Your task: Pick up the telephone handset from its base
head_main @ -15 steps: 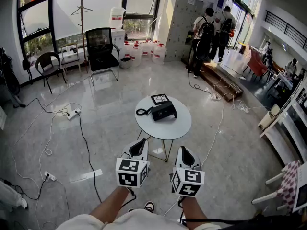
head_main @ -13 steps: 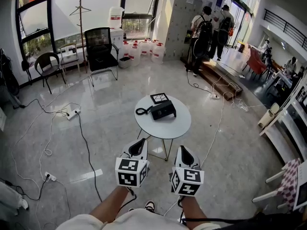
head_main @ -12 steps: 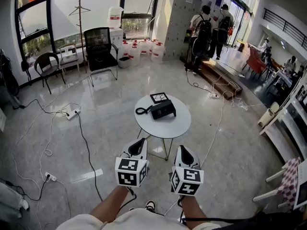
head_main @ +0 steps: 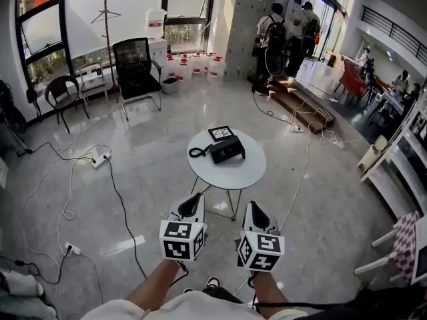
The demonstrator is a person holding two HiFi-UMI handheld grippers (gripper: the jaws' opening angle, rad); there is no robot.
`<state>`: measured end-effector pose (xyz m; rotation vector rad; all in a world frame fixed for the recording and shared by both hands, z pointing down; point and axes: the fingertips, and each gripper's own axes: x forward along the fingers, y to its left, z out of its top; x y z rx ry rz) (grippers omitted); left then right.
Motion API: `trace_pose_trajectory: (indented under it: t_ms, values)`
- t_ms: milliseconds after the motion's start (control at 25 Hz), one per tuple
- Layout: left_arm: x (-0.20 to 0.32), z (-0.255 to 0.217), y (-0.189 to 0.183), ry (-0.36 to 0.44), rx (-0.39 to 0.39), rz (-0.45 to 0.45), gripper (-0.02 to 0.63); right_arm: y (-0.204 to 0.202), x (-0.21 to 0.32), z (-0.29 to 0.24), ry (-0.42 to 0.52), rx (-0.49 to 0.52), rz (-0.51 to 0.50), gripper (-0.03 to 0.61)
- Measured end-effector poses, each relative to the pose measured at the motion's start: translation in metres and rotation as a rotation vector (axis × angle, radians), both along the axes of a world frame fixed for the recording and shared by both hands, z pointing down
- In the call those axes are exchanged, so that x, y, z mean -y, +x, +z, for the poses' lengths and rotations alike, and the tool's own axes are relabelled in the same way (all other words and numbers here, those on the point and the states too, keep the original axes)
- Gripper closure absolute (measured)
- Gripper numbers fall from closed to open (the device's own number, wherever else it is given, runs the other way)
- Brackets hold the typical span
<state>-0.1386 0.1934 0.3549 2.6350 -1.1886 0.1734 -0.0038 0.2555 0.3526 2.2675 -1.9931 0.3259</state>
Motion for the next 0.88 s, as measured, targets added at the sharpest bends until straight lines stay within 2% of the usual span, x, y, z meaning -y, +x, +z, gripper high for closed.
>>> trace_pose_trajectory:
  t_ms: [440,880]
  values:
    - [0.013,0.008,-0.013,-0.019,-0.005,-0.019,0.597,-0.004,0.013,0.009,-0.025,-0.002,0.018,0.555]
    - [0.052,0.01,-0.019,-0.023,0.005,-0.05,0.597,-0.001,0.057,0.012,-0.028,0.017,-0.002,0.554]
